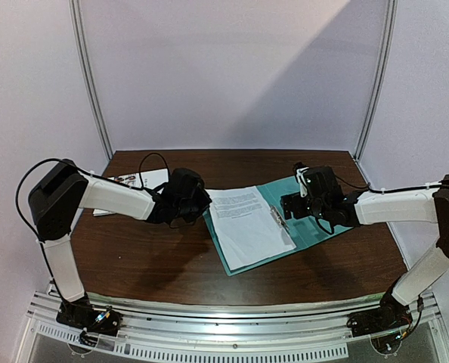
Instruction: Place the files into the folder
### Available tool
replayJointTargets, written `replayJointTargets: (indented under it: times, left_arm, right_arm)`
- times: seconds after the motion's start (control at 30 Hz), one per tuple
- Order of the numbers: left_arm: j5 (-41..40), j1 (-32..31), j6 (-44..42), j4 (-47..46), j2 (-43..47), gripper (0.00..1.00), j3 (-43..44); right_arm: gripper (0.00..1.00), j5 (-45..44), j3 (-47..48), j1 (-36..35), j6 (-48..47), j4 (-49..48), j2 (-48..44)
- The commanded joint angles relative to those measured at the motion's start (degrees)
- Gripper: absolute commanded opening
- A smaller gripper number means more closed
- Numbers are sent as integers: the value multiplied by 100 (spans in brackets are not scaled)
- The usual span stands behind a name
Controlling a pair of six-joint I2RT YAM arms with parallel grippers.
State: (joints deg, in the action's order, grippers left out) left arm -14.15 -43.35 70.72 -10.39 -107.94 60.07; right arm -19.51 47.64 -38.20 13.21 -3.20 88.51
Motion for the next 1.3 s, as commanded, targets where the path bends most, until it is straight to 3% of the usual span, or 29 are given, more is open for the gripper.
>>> replayJointTargets:
  times: [0.0, 0.13, 0.23, 0.53, 0.7, 0.77, 0.9, 1.1, 1.27]
  left_arm:
    - [-14, -24, 87, 211, -46, 6, 7]
    - [-74, -32, 190, 200, 54, 9, -99]
    - [-103, -33, 233, 202, 124, 17, -148]
    - [-244, -39, 346, 196, 329, 54, -343]
    - [-500, -41, -99, 245, 527, 82, -289]
    - [-606, -37, -361, 224, 673, 87, -312]
    - [-424, -37, -1463, -640, 939, 80, -536]
    - [1028, -84, -3158, -822, 551, 66, 205]
    - [2279, -135, -3727, -493, -186, 48, 1065]
  right_arm:
    - [99, 33, 70, 19, 52, 120, -88]
    - [99, 43, 54, 15, 68, 119, -88]
    - [99, 44, 48, 21, 76, 119, -88]
    - [99, 36, 85, 19, 55, 124, -79]
    - [99, -2, 209, 18, -17, 254, -112]
    - [99, 76, 234, 25, -65, 306, -160]
    - [99, 500, 367, 168, -192, 786, -184]
    - [99, 3248, 352, 1169, 535, 1378, -215]
    - [99, 4575, 356, 1447, 606, 1810, -97]
